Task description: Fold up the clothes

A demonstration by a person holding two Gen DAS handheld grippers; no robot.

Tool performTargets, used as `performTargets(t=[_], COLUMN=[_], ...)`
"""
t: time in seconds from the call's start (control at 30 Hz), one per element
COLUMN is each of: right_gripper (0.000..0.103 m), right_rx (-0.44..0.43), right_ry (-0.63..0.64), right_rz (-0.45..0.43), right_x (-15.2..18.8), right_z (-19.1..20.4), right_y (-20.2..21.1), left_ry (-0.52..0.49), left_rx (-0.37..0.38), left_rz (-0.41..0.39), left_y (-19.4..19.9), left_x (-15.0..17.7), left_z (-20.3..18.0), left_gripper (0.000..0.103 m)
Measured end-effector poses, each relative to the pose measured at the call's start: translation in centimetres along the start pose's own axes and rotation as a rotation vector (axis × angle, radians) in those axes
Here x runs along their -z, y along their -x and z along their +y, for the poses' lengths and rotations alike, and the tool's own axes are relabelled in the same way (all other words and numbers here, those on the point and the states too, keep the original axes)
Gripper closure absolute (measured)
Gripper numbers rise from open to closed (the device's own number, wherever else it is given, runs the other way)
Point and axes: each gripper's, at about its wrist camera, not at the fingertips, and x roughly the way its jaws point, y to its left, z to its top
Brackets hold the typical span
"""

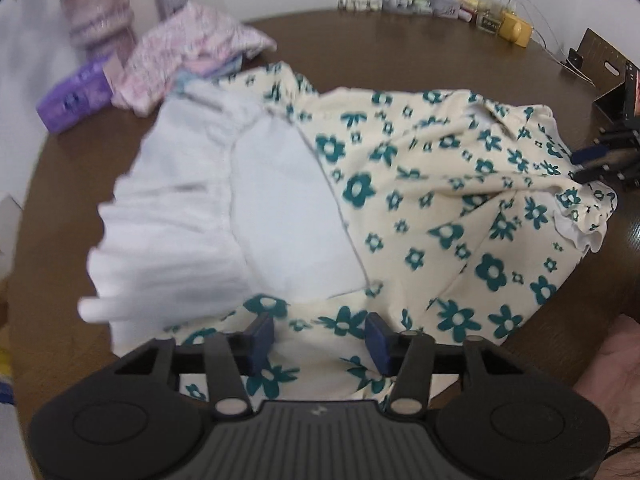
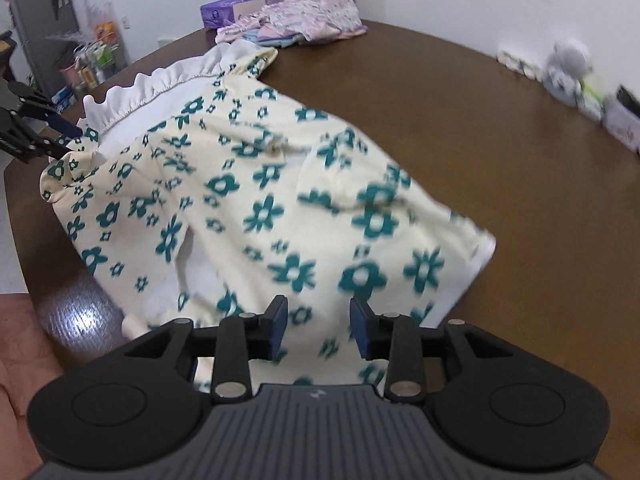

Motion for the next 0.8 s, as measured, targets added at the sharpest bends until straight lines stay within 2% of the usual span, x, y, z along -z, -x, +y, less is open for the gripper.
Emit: performTargets(t=[0.03,0.27,0.4,0.47,0.53,0.57,0.63,0.7,0.8], right_gripper=[0.069,0.069,0.066,0.066,0.066,0.066,0.066,0.066,0.065], right_rx=[0.000,0.047,0.082,0.103,0.125,0.118,0.093,0.069,0.050], right_ry=[-0.011,-0.057,-0.051,-0.047,-0.048,-0.061,-0.080,-0.083,-0.077], right_rz=[0.000,0.011,0.018,0.018,-0.005,-0.034,-0.097,-0.134,-0.124], right_x=[0.4,1.4,1.5,1.6,1.6,1.6,1.7,2.0,2.6], right_z=[0.1,0.1,0.0,0.0,0.2,0.5,1.3,2.3,3.6], right_y=[-0.1,-0.5,-0.4,-0.1,0.6,1.4,2.8,3.5,2.7], left_ry=[0.010,0.103,0.134,0.125,0.093,0.078,0.046,0.014,0.014], left_rx=[0.003,-0.104,-0.116,-0.130,-0.129,-0.122,-0.110,-0.099,-0.090], left_rz=[0.000,-0.044,-0.039,-0.064,-0.132,-0.160,-0.209,-0.215,-0.185], left_y=[0.0,2.8,3.1,3.6,4.6,4.9,5.3,4.4,2.0], left_x=[0.3,4.7,6.0,5.6,4.8,4.3,3.3,2.1,1.6], left_z=[0.3,2.5,3.0,2.6,1.7,1.2,0.3,-0.5,-0.9], left_gripper=[0.101,0.101,0.100,0.092,0.084,0.073,0.061,0.061,0.062])
